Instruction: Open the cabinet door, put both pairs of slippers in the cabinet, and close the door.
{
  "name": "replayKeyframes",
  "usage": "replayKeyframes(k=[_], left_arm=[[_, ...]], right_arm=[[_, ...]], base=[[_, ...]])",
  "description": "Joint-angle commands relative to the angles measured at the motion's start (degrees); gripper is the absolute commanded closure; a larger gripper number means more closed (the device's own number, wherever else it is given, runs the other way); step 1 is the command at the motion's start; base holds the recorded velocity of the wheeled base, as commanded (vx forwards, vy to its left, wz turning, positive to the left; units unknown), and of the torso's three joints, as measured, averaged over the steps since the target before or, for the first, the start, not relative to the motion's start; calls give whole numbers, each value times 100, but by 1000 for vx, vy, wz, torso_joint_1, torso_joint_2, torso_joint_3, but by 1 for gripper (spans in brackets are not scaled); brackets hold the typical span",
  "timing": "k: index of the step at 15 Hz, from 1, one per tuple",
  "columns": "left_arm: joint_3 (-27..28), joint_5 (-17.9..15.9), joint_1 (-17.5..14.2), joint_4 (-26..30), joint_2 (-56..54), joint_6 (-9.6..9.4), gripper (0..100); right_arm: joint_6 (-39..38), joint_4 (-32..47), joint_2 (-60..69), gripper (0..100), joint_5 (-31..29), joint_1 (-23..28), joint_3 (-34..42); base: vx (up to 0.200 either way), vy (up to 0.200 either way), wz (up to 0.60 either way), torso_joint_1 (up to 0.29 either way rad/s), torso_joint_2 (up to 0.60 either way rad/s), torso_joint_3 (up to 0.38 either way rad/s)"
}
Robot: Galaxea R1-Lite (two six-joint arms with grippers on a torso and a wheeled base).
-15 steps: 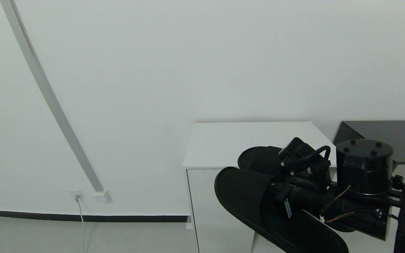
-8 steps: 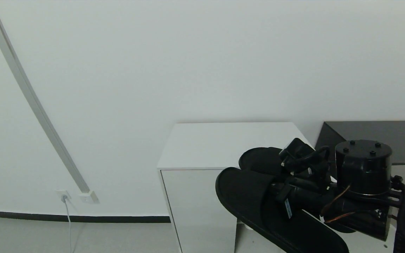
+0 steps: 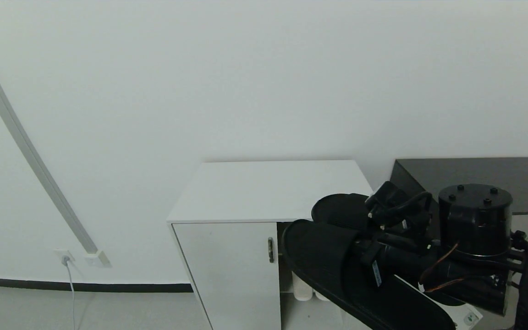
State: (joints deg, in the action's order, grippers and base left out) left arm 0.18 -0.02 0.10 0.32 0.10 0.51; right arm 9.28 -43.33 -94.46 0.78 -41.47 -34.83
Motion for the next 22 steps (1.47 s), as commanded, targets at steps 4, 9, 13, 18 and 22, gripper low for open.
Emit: replayKeyframes(k=[4,9,13,18,22], left_arm=[[-1,2,8,3,8,2,100],[-1,2,8,3,-1,2,100],[-1,2,8,3,8,2,100],[-1,2,8,3,8,2,100],[-1,2,8,3,8,10,100]], right_arm=[[4,0,-37,100,-8,-1,81],[13,0,-28,100,10,-19,90],[13,0,-37,100,10,-28,99],[22,8,-54,100,19,-45,99],[22,0,-90,100,27,-89,143]], base=[[0,0,0,0,0,0],[0,0,-120,0,0,0],[0,0,0,0,0,0],[0,0,0,0,0,0],[0,0,0,0,0,0]])
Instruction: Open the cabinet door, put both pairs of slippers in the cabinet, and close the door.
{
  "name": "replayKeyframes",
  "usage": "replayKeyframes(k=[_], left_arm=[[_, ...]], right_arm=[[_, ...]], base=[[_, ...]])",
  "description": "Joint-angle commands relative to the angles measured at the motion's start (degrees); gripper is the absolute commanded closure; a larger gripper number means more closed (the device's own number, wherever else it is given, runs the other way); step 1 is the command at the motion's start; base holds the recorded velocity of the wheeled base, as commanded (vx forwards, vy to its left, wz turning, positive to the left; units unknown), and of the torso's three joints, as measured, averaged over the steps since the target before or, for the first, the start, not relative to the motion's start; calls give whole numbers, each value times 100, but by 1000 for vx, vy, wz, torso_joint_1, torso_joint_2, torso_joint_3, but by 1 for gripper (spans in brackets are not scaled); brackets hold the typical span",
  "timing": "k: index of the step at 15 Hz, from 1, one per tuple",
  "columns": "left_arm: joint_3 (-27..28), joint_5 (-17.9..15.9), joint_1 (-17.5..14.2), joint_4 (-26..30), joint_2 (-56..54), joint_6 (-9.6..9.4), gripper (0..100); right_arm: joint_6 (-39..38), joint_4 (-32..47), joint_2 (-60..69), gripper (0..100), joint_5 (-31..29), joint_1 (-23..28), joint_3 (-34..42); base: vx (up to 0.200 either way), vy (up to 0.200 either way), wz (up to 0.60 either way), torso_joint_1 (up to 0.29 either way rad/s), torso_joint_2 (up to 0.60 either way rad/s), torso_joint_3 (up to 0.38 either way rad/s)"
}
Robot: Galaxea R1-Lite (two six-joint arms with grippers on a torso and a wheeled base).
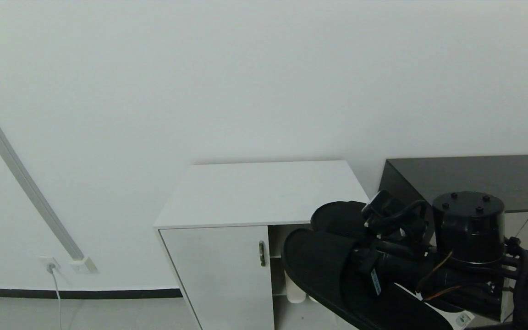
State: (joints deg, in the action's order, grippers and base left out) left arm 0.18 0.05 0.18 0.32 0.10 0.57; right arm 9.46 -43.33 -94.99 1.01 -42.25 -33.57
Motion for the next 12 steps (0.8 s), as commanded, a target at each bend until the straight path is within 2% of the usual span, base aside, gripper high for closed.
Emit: replayKeyframes(k=[1,12], left_arm=[[-1,-5,-1,3,8,4,100],[-1,4,-1,3,8,4,100]], right_arm=[[3,0,-37,100,4,-11,17],[3,0,-99,100,-5,-20,17]], base=[[0,0,0,-105,222,134],[0,0,0,-171,395,223]])
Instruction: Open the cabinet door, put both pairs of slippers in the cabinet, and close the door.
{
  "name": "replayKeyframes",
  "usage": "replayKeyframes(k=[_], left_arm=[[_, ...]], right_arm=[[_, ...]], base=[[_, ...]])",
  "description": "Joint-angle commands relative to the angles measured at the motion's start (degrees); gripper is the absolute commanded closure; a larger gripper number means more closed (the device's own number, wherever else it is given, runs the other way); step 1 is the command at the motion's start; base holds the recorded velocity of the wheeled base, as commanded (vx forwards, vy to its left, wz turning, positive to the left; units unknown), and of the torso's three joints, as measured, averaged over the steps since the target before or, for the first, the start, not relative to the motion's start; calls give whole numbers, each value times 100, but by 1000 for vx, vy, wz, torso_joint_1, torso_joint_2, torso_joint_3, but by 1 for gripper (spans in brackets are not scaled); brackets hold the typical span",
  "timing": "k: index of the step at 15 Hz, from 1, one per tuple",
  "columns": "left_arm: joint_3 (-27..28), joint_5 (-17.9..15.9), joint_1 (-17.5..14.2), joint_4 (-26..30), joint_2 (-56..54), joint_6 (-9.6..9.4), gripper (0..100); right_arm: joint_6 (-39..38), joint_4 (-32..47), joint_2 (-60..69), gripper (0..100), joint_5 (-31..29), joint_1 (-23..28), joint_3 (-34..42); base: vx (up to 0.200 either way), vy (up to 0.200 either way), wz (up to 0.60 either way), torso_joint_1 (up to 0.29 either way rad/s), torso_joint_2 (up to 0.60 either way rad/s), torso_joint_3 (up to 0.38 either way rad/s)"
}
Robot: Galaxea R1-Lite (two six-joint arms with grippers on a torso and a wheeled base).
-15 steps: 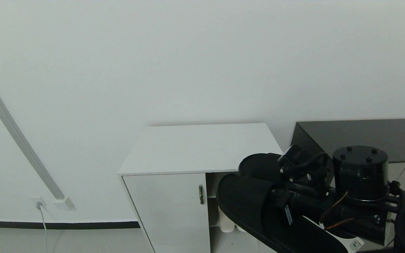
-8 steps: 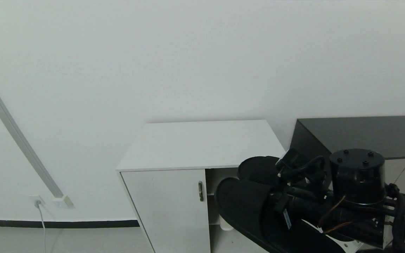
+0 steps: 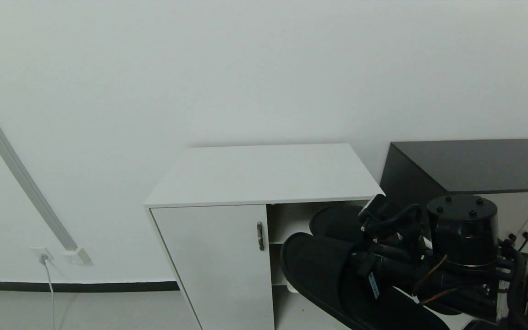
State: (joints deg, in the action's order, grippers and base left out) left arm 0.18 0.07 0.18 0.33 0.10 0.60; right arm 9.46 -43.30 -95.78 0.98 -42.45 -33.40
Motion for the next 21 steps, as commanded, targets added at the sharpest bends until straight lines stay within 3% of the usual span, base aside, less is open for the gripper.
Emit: replayKeyframes(k=[1,21], left_arm=[[-1,-7,-1,2,8,2,100],[-1,-7,-1,2,8,2,100]], right_arm=[[3,-3,-20,100,-1,0,0],[12,-205,-195,100,-45,-97,71]], base=[[0,0,0,-237,554,315],[0,0,0,-173,502,329]])
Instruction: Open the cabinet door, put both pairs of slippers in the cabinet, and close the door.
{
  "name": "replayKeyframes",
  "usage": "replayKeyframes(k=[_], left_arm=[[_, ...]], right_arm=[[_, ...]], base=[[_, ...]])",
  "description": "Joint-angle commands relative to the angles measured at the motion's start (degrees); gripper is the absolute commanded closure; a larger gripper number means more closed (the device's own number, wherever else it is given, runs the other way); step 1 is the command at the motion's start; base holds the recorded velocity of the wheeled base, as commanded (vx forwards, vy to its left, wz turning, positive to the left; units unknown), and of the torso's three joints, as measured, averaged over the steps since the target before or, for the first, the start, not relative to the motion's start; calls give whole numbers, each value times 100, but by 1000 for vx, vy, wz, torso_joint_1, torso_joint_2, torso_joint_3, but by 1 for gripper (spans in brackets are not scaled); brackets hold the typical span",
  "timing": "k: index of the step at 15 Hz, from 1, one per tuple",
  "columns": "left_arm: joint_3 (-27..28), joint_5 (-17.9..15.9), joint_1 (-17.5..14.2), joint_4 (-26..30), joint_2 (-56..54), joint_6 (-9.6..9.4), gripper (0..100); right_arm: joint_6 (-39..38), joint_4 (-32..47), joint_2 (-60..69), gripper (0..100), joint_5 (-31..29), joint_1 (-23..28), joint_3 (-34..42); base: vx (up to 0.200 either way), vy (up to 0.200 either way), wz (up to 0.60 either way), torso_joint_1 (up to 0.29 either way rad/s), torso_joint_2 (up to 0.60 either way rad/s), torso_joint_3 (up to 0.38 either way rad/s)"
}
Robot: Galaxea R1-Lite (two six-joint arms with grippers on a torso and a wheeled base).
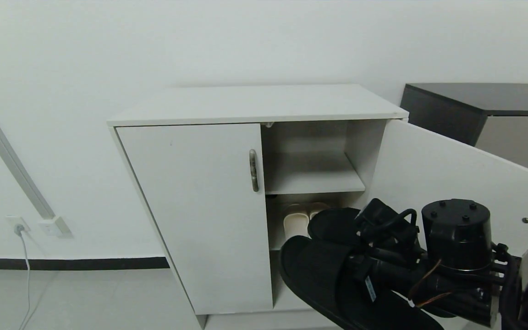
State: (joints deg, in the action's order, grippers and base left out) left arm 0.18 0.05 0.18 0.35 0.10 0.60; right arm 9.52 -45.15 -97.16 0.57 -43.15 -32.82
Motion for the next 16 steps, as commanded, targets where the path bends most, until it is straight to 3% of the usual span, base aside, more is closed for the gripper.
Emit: replayKeyframes(k=[1,6,16], left_arm=[[-1,4,-1,0,8,2,100],[-1,4,-1,0,8,11,100],[-1,4,-1,0,8,11,100]], right_arm=[[6,-99,-66,100,-5,-35,56],[6,-134,-75,100,-5,-61,74],[6,-459,-286,100,-13,-70,109]], base=[[0,0,0,-90,461,364],[0,0,0,-36,407,353],[0,0,0,0,0,0]])
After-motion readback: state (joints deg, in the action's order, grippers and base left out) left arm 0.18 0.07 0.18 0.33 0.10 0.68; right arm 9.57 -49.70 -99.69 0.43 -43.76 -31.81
